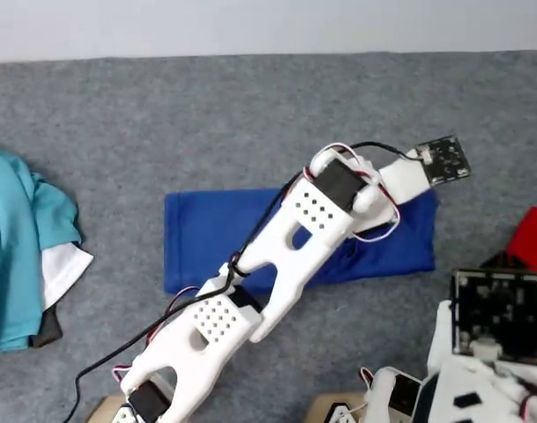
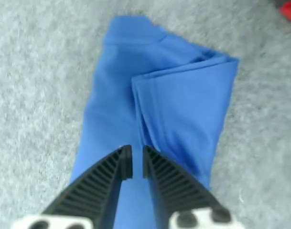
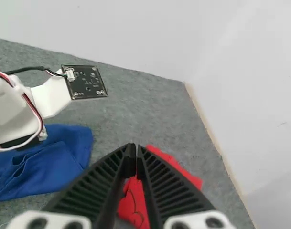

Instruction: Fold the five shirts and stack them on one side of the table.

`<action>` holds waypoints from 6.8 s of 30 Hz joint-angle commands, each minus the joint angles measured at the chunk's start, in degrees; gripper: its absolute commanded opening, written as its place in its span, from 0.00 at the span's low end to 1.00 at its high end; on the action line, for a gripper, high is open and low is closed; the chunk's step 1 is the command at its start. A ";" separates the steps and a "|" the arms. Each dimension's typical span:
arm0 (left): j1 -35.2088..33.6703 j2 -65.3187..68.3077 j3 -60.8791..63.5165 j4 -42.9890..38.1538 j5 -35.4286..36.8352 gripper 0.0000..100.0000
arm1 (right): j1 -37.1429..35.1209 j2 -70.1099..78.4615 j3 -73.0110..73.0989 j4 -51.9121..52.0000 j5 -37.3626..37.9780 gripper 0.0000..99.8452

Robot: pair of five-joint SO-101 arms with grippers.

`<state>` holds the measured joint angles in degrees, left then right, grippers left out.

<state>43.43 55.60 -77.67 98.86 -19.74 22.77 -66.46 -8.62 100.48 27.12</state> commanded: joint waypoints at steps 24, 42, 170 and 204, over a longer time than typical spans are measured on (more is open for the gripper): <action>-2.73 2.55 19.82 -1.32 -0.97 0.00 | 0.66 -0.40 0.09 2.07 0.70 0.01; 1.05 -10.02 15.16 1.85 1.05 0.00 | 0.66 -0.84 0.00 2.07 0.88 0.01; -94.86 -112.70 112.66 -12.66 -0.26 0.00 | -76.62 120.04 -51.69 -14.11 -58.02 0.30; -94.86 -114.73 115.56 -12.57 -0.18 0.00 | -71.87 123.82 -51.87 -13.41 -57.85 0.01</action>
<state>-51.08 -58.15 38.11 87.52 -19.47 -48.97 61.63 -58.99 86.51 -30.29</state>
